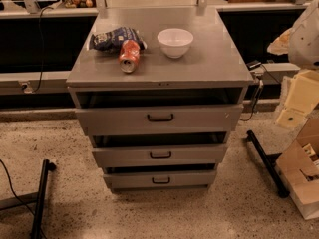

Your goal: Open middle drawer

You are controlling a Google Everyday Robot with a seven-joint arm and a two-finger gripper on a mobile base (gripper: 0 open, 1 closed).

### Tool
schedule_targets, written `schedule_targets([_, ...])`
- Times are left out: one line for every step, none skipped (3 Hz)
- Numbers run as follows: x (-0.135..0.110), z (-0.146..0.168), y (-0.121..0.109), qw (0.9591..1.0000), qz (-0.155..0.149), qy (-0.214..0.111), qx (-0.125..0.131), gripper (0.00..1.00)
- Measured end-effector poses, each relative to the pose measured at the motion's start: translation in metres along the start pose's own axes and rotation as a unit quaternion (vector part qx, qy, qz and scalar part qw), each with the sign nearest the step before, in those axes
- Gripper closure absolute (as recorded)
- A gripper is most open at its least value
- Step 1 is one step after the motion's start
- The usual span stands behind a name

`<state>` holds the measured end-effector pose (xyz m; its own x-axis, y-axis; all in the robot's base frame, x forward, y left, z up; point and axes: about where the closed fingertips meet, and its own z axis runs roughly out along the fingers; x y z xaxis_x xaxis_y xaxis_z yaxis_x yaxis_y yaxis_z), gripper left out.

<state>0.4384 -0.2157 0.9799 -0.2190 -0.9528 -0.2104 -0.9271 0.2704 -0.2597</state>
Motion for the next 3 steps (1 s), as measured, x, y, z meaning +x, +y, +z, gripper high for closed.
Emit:
schedule_targets([0.000,0.000,0.000,1.0000,0.000,0.000,0.000,0.00])
schedule_targets([0.002,0.020,-0.008,0.9997,0.013,0.004,-0.019,0.00])
schedule_targets([-0.001,0.077,-0.005,0.9983,0.035,0.000,-0.046,0.00])
